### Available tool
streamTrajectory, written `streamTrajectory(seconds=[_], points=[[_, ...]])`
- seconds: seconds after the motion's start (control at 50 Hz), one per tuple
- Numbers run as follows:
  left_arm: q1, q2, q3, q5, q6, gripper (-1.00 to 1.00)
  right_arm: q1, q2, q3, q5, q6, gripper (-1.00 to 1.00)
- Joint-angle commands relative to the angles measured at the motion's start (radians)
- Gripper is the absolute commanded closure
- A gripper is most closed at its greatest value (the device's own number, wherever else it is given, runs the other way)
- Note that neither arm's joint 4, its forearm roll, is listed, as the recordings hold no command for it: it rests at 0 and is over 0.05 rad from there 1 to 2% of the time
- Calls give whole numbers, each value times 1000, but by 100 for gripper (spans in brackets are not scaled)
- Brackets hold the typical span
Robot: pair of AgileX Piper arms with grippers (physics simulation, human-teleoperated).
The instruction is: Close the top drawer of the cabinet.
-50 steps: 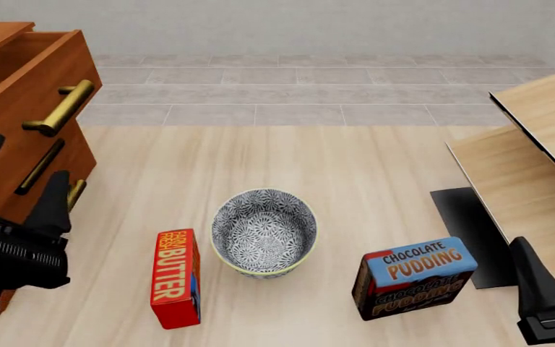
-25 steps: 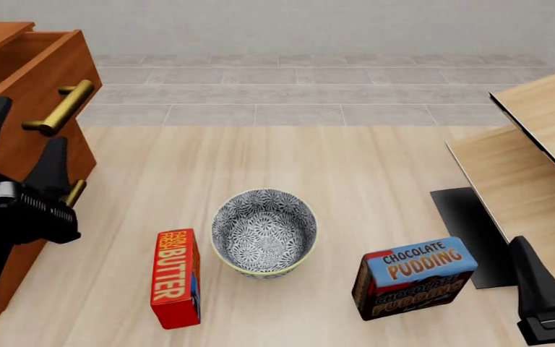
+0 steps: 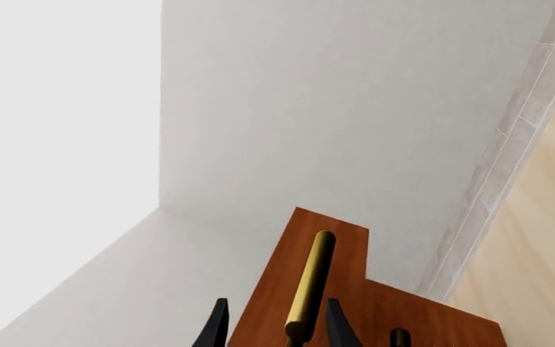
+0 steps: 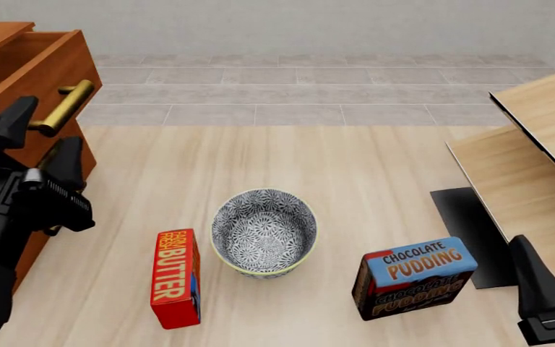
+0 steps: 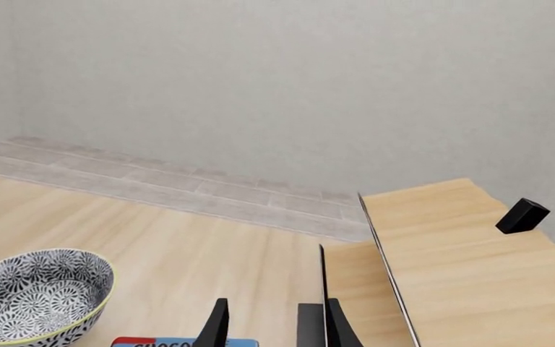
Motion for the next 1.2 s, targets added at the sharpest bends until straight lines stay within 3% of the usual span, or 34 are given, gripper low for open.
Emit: streamTrajectory(seconds=[0.02,1.2], points=[[4,34,-7,0,4,-100,1,0,0,-4,3,-100],[142,118,-43,0,-3,-100,20,0,0,-16,4,-100]])
